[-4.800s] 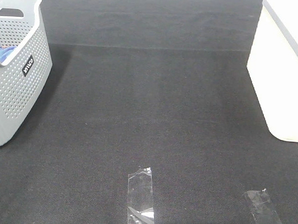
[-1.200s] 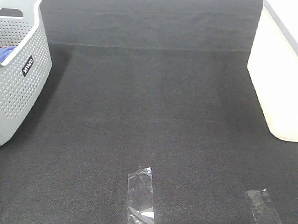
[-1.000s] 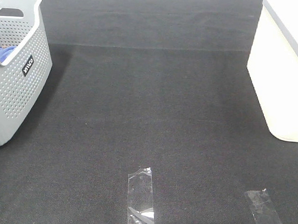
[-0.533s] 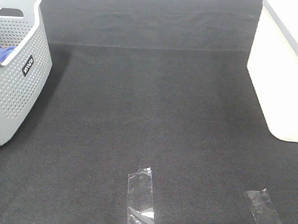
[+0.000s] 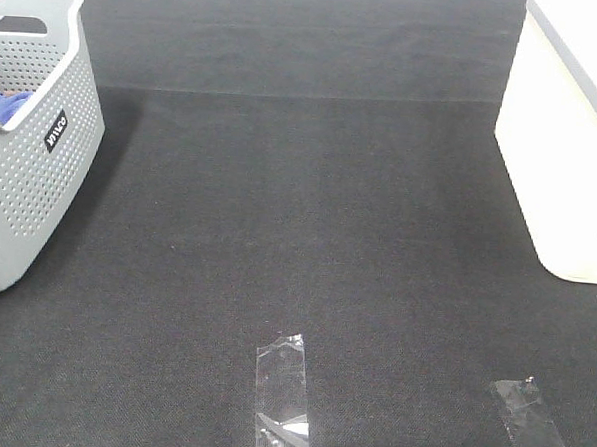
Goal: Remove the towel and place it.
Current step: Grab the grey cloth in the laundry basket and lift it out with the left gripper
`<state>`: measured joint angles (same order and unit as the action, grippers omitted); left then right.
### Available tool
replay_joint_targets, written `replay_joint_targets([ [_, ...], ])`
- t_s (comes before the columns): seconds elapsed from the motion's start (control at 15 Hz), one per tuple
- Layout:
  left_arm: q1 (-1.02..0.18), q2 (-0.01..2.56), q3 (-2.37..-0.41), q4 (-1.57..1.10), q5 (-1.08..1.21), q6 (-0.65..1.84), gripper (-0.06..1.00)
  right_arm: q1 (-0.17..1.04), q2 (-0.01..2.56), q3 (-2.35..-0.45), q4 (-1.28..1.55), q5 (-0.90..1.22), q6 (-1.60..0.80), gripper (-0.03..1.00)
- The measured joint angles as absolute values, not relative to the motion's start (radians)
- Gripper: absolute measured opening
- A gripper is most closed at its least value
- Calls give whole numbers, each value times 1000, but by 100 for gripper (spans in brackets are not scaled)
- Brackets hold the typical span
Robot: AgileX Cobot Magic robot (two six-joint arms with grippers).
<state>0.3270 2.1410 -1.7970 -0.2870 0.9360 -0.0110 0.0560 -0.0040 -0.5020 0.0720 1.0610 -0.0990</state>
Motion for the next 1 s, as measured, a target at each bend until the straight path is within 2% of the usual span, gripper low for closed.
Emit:
replay_joint_targets([
  [0.07, 327, 2141, -1797, -287, 935, 0, 33, 56, -4, -502, 72, 1061, -99, 79],
  [0.13, 327, 2141, -1797, -287, 935, 0, 33, 56, -4, -502, 72, 1061, -99, 79],
  [0.4, 327, 2141, -1797, -287, 935, 26, 4, 56, -4, -502, 72, 1061, -99, 79],
  [0.47, 327, 2141, -1797, -287, 935, 41, 1, 56, -4, -502, 72, 1061, -99, 79],
  [1.0, 327, 2077, -1797, -359, 938, 174, 0, 56, -4, -502, 72, 1061, -99, 79],
])
